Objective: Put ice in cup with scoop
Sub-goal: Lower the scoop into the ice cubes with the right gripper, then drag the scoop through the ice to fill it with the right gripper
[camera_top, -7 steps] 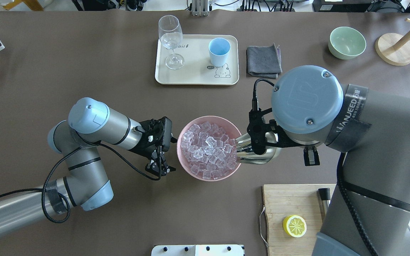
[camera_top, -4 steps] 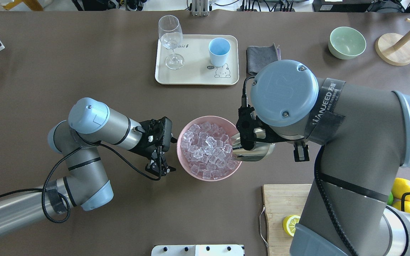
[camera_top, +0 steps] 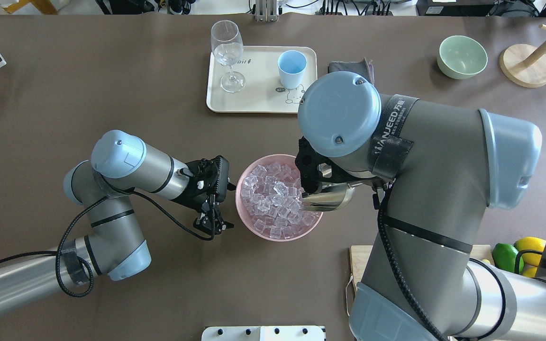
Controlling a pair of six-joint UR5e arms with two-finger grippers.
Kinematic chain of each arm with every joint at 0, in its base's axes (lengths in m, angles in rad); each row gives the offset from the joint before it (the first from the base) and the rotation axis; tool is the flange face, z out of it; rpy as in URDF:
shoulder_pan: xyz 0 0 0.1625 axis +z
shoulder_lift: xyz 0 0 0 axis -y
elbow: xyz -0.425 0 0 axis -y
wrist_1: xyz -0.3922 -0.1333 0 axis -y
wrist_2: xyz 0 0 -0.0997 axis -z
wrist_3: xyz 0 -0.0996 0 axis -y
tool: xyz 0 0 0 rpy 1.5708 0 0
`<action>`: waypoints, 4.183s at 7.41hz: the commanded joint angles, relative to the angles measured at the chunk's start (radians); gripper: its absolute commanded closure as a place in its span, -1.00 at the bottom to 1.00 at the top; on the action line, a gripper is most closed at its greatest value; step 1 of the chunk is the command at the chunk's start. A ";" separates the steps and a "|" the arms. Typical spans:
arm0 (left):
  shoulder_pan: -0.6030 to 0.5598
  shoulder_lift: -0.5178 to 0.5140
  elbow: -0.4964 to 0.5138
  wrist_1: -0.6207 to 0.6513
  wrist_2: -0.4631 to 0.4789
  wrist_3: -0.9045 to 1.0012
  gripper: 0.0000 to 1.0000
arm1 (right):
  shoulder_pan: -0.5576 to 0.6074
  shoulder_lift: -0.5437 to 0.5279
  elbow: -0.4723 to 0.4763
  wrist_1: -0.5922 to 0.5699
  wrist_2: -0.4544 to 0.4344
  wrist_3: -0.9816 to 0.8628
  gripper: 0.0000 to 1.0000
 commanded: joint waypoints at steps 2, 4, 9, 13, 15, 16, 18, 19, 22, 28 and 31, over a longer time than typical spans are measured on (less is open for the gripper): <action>0.000 -0.002 0.002 0.000 0.001 0.000 -0.97 | 0.000 0.009 -0.017 -0.038 0.002 -0.025 1.00; 0.000 0.000 0.000 0.000 0.001 0.000 -0.97 | 0.000 0.047 -0.083 -0.038 0.002 -0.025 1.00; 0.002 -0.003 0.002 0.000 0.005 0.000 -0.97 | 0.000 0.105 -0.190 -0.028 0.013 -0.012 1.00; 0.002 -0.005 0.009 0.000 0.006 0.000 -0.97 | -0.002 0.109 -0.198 0.014 0.028 -0.012 1.00; 0.002 -0.005 0.009 0.000 0.006 0.000 -0.97 | -0.002 0.098 -0.186 0.056 0.036 -0.012 1.00; 0.002 -0.005 0.009 0.000 0.006 0.000 -0.97 | -0.002 0.089 -0.172 0.063 0.037 -0.012 1.00; 0.002 -0.005 0.011 0.000 0.006 0.000 -0.97 | -0.002 -0.009 -0.134 0.179 0.037 -0.017 1.00; 0.003 -0.005 0.011 0.000 0.006 0.000 -0.97 | -0.002 -0.016 -0.120 0.195 0.040 -0.015 1.00; 0.003 -0.005 0.011 0.002 0.006 0.000 -0.97 | -0.002 -0.112 -0.080 0.332 0.068 -0.012 1.00; 0.003 -0.015 0.025 0.000 0.008 0.000 -0.97 | -0.002 -0.215 -0.048 0.507 0.092 -0.014 1.00; 0.003 -0.017 0.025 0.002 0.008 0.000 -0.97 | -0.002 -0.293 -0.028 0.628 0.111 -0.023 1.00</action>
